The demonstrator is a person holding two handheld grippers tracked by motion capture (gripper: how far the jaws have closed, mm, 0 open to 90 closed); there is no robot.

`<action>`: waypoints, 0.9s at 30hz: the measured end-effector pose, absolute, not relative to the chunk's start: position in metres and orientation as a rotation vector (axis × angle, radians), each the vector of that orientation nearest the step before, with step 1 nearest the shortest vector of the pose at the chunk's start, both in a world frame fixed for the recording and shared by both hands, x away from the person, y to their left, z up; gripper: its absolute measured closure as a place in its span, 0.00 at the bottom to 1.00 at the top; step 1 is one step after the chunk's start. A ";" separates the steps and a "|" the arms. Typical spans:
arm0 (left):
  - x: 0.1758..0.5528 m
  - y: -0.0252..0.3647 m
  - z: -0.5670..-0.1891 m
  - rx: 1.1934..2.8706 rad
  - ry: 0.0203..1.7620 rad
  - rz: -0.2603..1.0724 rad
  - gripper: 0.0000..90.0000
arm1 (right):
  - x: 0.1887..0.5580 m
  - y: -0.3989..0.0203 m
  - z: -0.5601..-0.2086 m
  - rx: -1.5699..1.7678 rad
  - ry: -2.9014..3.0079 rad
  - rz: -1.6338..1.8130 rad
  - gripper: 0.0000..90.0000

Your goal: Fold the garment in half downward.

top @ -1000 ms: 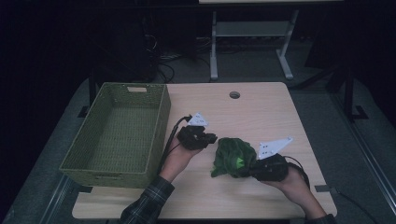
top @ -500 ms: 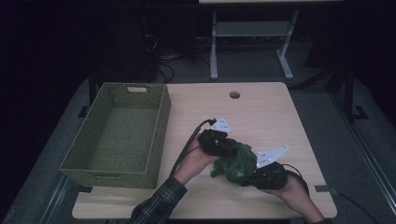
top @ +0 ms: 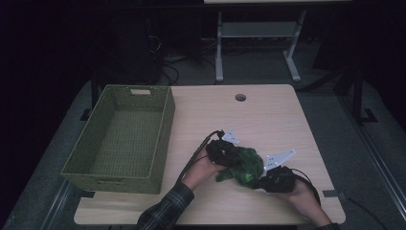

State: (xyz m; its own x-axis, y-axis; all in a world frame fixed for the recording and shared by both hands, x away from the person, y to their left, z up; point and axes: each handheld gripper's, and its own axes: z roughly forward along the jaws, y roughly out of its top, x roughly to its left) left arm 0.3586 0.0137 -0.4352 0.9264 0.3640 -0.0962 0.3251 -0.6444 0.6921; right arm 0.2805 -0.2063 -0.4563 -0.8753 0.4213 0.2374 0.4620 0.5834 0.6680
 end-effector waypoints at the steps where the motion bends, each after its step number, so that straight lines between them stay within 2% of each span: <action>1: 0.358 0.015 -0.432 2.314 0.481 0.066 0.68 | 0.281 -0.206 -0.457 -0.774 -2.750 -1.182 1.00; 4: 0.349 0.023 -0.414 2.305 0.445 0.088 0.62 | 0.279 -0.205 -0.455 -0.768 -2.754 -1.194 1.00; 10: 0.325 0.039 -0.411 2.354 0.410 0.129 0.64 | 0.278 -0.206 -0.453 -0.769 -2.756 -1.210 1.00; 13: 0.325 0.046 -0.426 2.391 0.439 0.110 0.73 | 0.278 -0.206 -0.453 -0.770 -2.760 -1.219 1.00; 16: 0.328 0.047 -0.435 2.407 0.454 0.077 0.92 | 0.277 -0.205 -0.453 -0.771 -2.762 -1.218 1.00; 18: 0.330 0.047 -0.437 2.413 0.470 0.066 0.98 | 0.278 -0.205 -0.453 -0.769 -2.761 -1.217 1.00; 23: 0.330 0.049 -0.436 2.418 0.480 0.072 0.99 | 0.278 -0.203 -0.454 -0.769 -2.774 -1.223 1.00; 27: 0.322 0.053 -0.414 2.380 0.469 0.091 0.98 | 0.277 -0.201 -0.453 -0.774 -2.780 -1.233 1.00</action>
State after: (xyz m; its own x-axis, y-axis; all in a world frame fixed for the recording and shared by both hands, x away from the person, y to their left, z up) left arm 0.3224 0.0533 -0.4142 0.9319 0.3573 -0.0621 0.3083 -0.6904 0.6545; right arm 0.2767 -0.2008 -0.4534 -0.8783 0.4356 0.1969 0.4383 0.5694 0.6954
